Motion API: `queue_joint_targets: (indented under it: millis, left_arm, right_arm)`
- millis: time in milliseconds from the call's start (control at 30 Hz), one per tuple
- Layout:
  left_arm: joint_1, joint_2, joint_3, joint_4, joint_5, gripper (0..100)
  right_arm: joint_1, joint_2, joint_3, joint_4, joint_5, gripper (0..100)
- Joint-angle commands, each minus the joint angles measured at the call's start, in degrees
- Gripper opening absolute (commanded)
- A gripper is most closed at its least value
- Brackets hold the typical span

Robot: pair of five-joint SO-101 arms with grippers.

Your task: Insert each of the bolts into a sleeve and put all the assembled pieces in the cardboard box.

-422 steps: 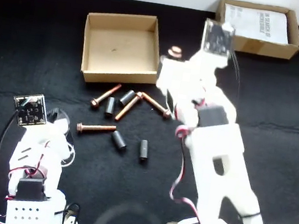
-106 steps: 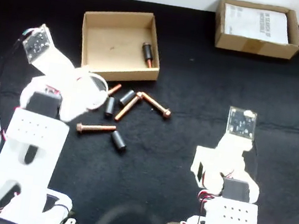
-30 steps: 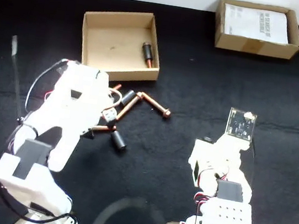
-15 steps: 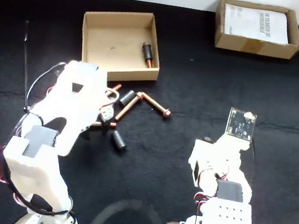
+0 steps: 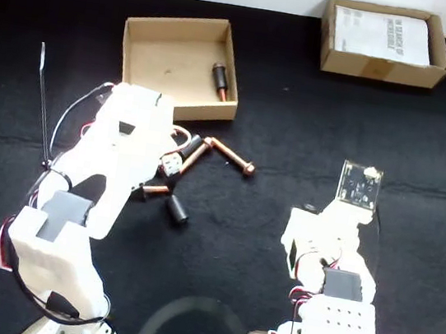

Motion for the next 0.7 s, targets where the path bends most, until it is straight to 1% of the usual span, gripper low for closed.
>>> queue_joint_targets:
  millis: [0,67,233,467,667]
  left_arm:
    - [0.4,-2.8,-0.2,-1.5,0.3,19]
    - [0.2,-2.8,2.0,-3.3,0.3,19]
    - [-2.7,-2.8,7.0,-9.3,0.2,19]
    - [-2.8,-3.5,7.9,-9.8,0.1,19]
    - [-4.1,-3.6,4.0,-9.4,0.1,19]
  right_arm:
    - [-0.4,-0.7,0.2,-0.7,-0.3,0.8]
    - [-0.4,-0.7,0.2,-0.3,-0.3,0.8]
    - [-0.5,-0.7,0.2,1.9,-0.3,0.8]
    - [-0.5,-0.7,0.2,2.9,-0.2,0.8]
    - [-0.5,-0.7,0.2,2.9,-0.2,0.8]
